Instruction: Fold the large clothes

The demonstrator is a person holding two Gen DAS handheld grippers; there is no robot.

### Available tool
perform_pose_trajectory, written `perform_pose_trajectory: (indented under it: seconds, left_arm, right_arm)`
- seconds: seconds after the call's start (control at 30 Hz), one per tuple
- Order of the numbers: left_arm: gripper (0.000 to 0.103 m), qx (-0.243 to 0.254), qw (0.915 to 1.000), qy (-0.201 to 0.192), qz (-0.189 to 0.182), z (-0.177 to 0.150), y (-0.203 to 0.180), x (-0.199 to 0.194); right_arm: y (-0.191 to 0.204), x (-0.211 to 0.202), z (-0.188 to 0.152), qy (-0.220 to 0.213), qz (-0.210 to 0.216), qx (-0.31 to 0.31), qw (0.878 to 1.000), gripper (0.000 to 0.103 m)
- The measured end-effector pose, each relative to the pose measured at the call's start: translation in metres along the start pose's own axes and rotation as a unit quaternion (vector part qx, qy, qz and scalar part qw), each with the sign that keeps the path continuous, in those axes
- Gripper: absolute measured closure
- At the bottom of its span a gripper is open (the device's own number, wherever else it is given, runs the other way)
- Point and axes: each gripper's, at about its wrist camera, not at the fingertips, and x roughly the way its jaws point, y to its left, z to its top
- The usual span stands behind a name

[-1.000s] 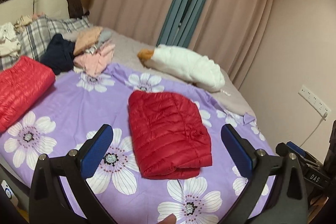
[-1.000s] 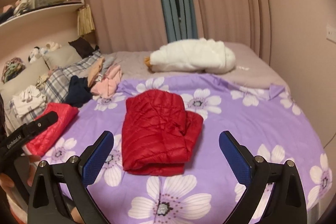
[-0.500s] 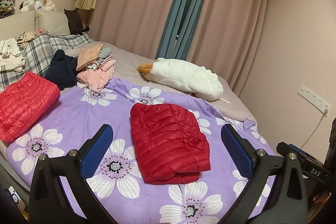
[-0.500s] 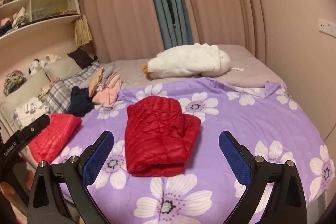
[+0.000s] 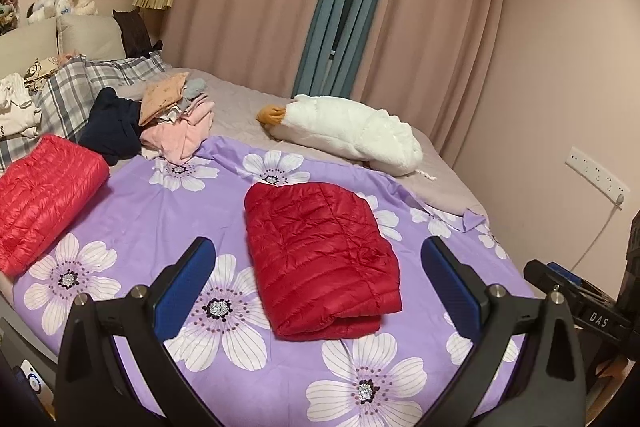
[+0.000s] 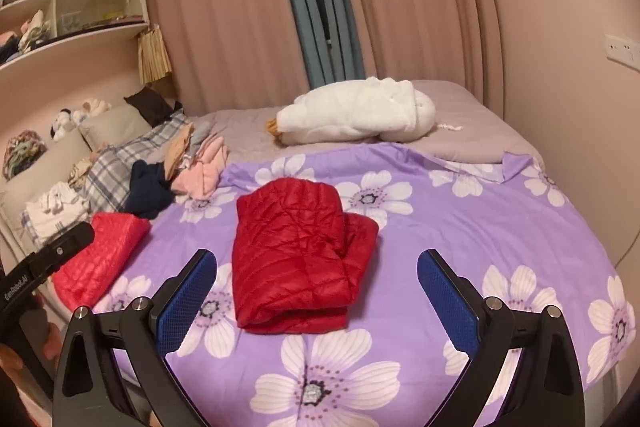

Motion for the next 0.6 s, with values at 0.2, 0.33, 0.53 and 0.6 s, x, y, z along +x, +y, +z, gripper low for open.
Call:
perform_pose_trajectory:
  seconds: [0.2,0.33,0.53,0.6]
  left_arm:
    - [0.000,0.004,1.0000,-0.003,0.008,-0.0005,0.0001,0.0010]
    - [0.000,-0.001,1.0000,0.004,0.006,-0.0007,0.0013,0.0043]
    - [0.000,0.004,0.9999,0.002,0.013,-0.0014,-0.0012,0.0053]
    - [0.000,0.007,0.9999,0.001,0.015,-0.0017,-0.0028,0.0052]
  right_arm:
    - [0.0029,0.0029,0.0012,0.002,0.000,-0.003,1.000,0.003]
    - [0.0048,0.0058,0.0006,0.007,0.000,-0.005,1.000,0.003]
    - [0.0061,0.0075,0.0003,0.006,-0.005,-0.011,1.000,0.003]
    - [0.0058,0.0078,0.0002,0.008,-0.005,-0.011,1.000,0.003]
